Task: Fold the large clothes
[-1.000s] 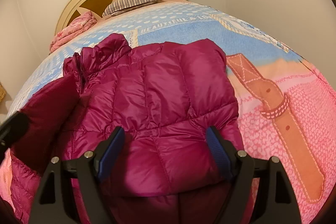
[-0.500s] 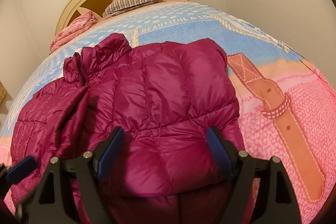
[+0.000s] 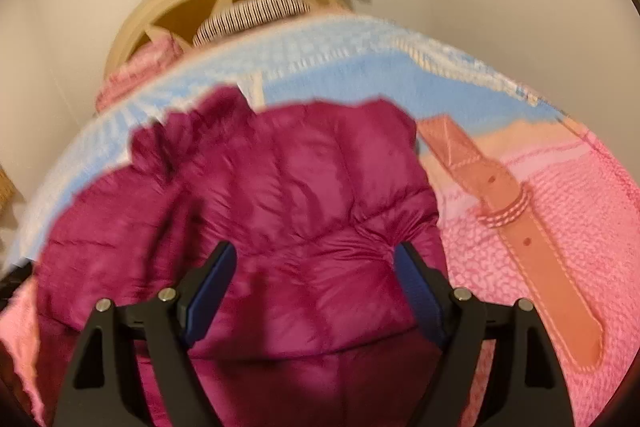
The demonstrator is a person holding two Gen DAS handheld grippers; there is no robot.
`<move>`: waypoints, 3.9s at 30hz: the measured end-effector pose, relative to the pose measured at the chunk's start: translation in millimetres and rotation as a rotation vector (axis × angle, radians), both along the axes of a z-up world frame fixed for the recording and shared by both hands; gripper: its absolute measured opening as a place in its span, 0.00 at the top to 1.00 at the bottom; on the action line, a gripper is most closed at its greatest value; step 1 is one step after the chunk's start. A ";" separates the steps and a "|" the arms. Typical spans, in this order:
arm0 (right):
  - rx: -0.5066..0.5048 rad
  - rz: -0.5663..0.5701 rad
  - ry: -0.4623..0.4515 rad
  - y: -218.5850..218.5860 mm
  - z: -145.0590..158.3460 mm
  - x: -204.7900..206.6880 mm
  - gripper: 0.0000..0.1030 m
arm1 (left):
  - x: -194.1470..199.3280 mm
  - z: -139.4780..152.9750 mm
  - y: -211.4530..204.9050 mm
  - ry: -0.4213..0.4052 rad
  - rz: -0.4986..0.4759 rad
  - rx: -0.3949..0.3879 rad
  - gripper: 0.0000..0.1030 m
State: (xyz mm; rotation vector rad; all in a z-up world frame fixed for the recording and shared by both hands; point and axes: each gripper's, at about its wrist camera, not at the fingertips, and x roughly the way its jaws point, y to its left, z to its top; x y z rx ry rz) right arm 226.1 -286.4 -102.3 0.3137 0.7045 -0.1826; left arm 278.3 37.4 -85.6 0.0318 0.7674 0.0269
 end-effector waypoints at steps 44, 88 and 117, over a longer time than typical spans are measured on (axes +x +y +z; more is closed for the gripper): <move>-0.151 0.028 -0.013 52.6 15.6 -23.6 0.58 | 12.5 -48.9 14.0 0.088 0.057 -0.047 0.07; 0.103 0.149 0.072 36.5 32.6 121.0 0.27 | 80.8 -42.0 -6.3 0.016 0.108 -0.051 0.07; -0.010 0.058 0.400 -6.3 -14.5 177.4 0.87 | 78.8 -39.8 -6.7 -0.015 0.090 -0.087 0.07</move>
